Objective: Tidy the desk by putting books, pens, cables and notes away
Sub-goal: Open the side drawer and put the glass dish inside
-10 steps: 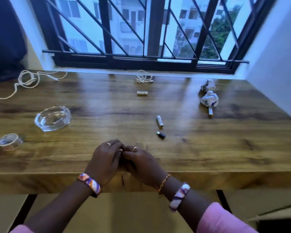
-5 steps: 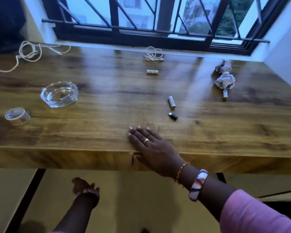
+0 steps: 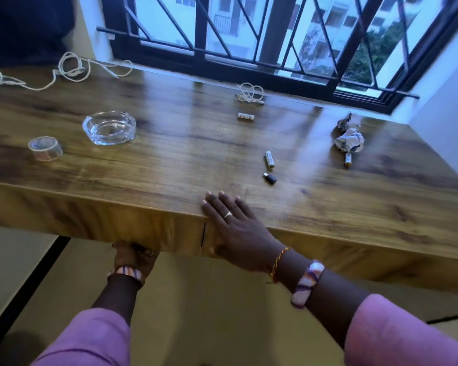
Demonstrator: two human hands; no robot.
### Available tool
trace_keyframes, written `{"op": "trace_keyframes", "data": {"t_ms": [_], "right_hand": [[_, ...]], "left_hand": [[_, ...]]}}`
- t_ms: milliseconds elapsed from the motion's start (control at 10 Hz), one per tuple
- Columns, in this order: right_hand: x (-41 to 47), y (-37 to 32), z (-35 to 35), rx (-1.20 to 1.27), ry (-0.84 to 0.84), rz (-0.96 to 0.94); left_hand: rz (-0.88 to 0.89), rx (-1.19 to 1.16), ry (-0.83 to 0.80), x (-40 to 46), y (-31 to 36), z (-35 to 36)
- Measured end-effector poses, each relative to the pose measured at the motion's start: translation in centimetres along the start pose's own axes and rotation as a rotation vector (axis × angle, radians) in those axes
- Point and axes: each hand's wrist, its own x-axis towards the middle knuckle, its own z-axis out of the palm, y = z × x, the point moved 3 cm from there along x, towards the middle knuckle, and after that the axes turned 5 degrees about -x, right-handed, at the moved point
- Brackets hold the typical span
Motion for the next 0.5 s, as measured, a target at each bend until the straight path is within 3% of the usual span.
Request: {"op": "trace_keyframes", "data": {"t_ms": [100, 300, 400, 500], "right_hand": [[-1.7, -0.8, 0.9, -0.049, 0.053, -0.054], [-2.1, -1.9, 1.8, -0.140, 0.118, -0.108], [-0.4, -1.8, 1.5, -0.226, 0.155, -0.160], [1.3, -1.5, 1.7, -0.209, 0.173, -0.244]], "left_hand": [[-0.056, -0.055, 0.024, -4.8, 0.7, 3.1], [-0.087, -0.195, 0.169, -4.4, 0.6, 3.8], [-0.133, -0.736, 0.416, -2.6, -0.6, 2.2], [-0.088, 0.473, 0.302, -4.5, -1.4, 0.3]]}}
